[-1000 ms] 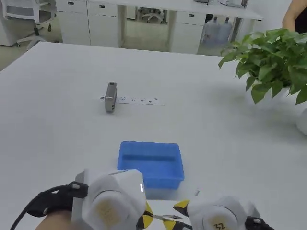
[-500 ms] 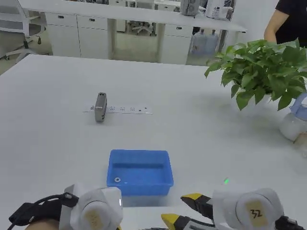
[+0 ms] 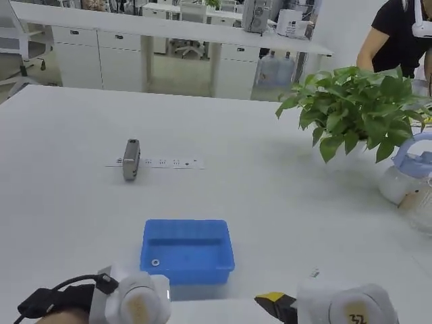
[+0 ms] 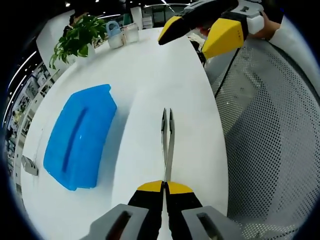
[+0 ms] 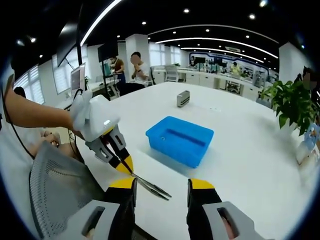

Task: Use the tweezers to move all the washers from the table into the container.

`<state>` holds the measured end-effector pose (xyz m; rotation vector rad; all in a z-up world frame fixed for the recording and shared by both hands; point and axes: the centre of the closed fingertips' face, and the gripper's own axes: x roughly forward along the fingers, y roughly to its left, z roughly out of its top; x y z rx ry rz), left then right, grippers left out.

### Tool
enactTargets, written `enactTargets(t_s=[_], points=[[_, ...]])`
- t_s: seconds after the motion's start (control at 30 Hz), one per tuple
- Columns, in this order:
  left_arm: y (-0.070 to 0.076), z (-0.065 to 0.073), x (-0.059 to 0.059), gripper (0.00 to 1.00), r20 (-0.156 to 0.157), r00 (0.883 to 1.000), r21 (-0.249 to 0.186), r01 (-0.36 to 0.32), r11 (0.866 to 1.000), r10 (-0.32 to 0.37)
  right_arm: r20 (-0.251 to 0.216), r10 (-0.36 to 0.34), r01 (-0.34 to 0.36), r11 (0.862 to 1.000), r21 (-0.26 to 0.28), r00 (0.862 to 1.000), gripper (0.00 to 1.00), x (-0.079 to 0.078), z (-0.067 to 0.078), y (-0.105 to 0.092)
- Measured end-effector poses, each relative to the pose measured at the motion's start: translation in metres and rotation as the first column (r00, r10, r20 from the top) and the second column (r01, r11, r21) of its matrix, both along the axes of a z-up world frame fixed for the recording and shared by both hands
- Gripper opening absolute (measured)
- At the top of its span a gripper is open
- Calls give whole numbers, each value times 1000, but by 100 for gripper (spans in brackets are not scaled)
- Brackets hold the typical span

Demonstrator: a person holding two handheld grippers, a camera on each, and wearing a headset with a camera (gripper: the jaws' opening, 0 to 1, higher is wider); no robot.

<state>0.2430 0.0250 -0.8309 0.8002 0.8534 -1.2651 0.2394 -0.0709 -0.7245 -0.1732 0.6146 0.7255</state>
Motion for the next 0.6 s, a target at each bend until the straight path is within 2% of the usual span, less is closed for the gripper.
enactTargets(t_s=[0.07, 0.1, 0.13, 0.2, 0.23, 0.3, 0.33, 0.37, 0.4, 0.43, 0.47, 0.5, 0.53, 0.57, 0.6], points=[[-1, 0, 0, 0, -29, 998, -37, -59, 998, 58, 1, 0, 0, 1000, 8, 1000, 38, 0, 2, 1], [-1, 1, -3, 0, -56, 996, -50, -76, 996, 73, 4, 0, 0, 1000, 9, 1000, 39, 0, 3, 2], [-1, 1, -3, 1, -60, 995, -60, -89, 994, 85, 5, 2, -2, 1000, 8, 1000, 41, 0, 4, 3], [0, 1, -2, 3, -30, 994, -63, -103, 993, 101, 14, -1, 1, 1000, 10, 1000, 42, 1, 6, 4], [0, 1, -3, 4, -30, 993, -65, -115, 991, 113, 17, -4, 3, 1000, 14, 1000, 44, 1, 8, 3], [0, 2, -6, 11, -60, 980, -83, -196, 977, 192, 19, -7, 6, 1000, 16, 1000, 45, 1, 10, 3], [1, 2, -7, 16, -83, 967, -91, -246, 965, 239, 17, -8, 8, 1000, 18, 1000, 46, 1, 10, 3], [3, 3, -7, 24, -91, 957, -94, -284, 954, 276, 12, -8, 8, 1000, 21, 1000, 47, 0, 11, 3], [7, 4, -5, 32, -91, 941, -102, -335, 936, 327, 8, -8, 7, 1000, 29, 1000, 48, -1, 12, 2], [9, 5, -5, 39, -83, 936, -114, -349, 930, 341, 7, -10, 10, 999, 36, 1000, 48, -2, 13, 2], [13, 8, -2, 44, -70, 926, -135, -377, 916, 371, 2, -13, 13, 999, 49, 1000, 49, -3, 14, 1], [17, 12, 0, 45, -67, 912, -154, -410, 899, 404, -1, -14, 14, 998, 54, 1000, 50, -3, 15, 1], [20, 17, 4, 46, -62, 893, -178, -450, 875, 447, -11, -14, 15, 998, 68, 1000, 51, -4, 15, 2], [24, 26, 6, 51, -81, 859, -211, -511, 833, 506, -13, -17, 18, 997, 74, 1000, 52, -3, 15, 2], [30, 30, 7, 57, -96, 824, -213, -564, 797, 558, -16, -21, 22, 997, 77, 1000, 54, -3, 15, 2]])
